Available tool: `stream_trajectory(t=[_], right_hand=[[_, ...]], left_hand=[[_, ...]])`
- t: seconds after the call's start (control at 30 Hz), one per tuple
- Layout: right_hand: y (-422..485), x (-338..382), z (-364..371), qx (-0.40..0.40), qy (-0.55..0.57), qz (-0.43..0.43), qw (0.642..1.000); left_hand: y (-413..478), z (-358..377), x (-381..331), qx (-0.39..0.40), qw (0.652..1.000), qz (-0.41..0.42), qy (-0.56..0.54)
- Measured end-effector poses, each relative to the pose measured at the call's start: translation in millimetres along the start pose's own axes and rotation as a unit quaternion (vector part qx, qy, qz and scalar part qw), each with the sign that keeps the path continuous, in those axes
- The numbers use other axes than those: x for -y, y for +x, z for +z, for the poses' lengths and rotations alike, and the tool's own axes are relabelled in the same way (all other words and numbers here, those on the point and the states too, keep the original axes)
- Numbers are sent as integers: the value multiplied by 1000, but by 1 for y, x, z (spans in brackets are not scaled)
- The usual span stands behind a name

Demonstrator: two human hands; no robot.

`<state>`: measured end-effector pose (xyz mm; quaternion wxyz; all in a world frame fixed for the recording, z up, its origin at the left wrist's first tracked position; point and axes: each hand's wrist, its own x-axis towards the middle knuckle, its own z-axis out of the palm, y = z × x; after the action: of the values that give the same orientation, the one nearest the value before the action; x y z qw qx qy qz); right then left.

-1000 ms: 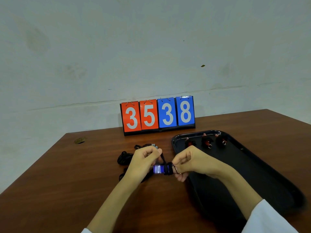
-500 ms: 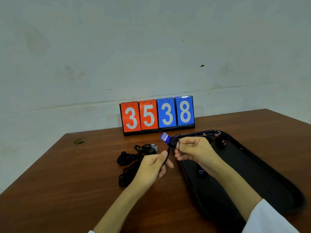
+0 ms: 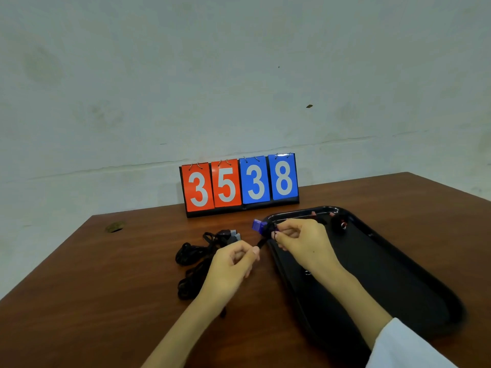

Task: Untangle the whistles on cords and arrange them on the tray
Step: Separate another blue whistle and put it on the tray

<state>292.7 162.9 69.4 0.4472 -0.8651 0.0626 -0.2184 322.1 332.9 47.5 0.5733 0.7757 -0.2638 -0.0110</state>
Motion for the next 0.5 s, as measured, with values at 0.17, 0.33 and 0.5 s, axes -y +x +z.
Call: stream_trajectory(t=[0.17,0.33,0.5], right_hand=[[0,-3,2,3,-78,-43,996],[0,-7,5,49,-164,-90,981],[-1,-5,7,104,-157,-114,976]], left_hand=[[-1,2,1,-29,999,14,27],[-2,0,-4,-74,996,38,44],[-1,-5,-7,-77,996,54,0]])
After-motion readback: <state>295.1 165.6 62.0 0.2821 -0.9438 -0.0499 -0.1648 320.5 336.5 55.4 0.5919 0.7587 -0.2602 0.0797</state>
